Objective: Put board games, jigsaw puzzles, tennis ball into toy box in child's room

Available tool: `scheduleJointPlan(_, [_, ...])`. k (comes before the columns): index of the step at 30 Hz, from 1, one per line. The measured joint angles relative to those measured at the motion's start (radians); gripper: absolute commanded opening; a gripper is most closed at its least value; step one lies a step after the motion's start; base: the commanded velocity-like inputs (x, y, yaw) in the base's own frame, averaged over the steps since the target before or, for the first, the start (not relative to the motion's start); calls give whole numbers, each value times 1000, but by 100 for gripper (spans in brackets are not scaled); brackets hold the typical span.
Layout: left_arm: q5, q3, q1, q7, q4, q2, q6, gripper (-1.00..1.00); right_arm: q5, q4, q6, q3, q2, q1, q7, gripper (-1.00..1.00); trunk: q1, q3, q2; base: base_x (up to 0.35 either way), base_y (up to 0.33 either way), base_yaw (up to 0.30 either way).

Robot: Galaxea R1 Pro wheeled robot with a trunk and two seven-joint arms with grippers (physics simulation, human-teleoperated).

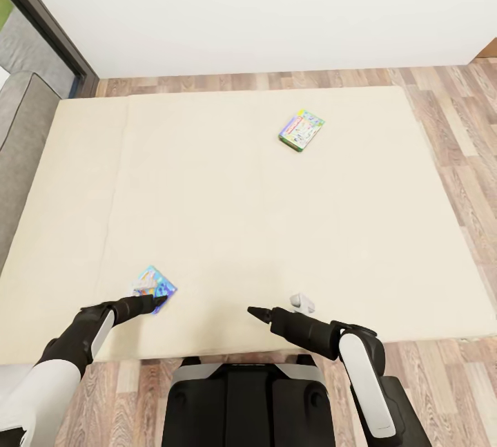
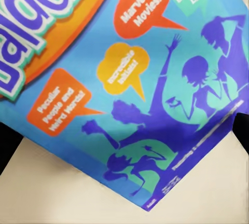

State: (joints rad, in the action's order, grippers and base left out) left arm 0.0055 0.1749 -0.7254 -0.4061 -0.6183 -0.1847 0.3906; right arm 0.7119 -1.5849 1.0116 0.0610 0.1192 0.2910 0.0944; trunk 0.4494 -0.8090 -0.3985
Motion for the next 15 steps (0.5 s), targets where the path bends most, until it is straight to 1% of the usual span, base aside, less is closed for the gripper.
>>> scheduleJointPlan(8, [0,3,0,0,0,-1,1,100,0,1,0,0,0,0,0,100,0,0,0,0,-22,0])
scheduleJointPlan(15, [0,3,0,0,0,-1,1,100,-1,1,0,0,1,0,0,100,0,0,0,0,-67,0])
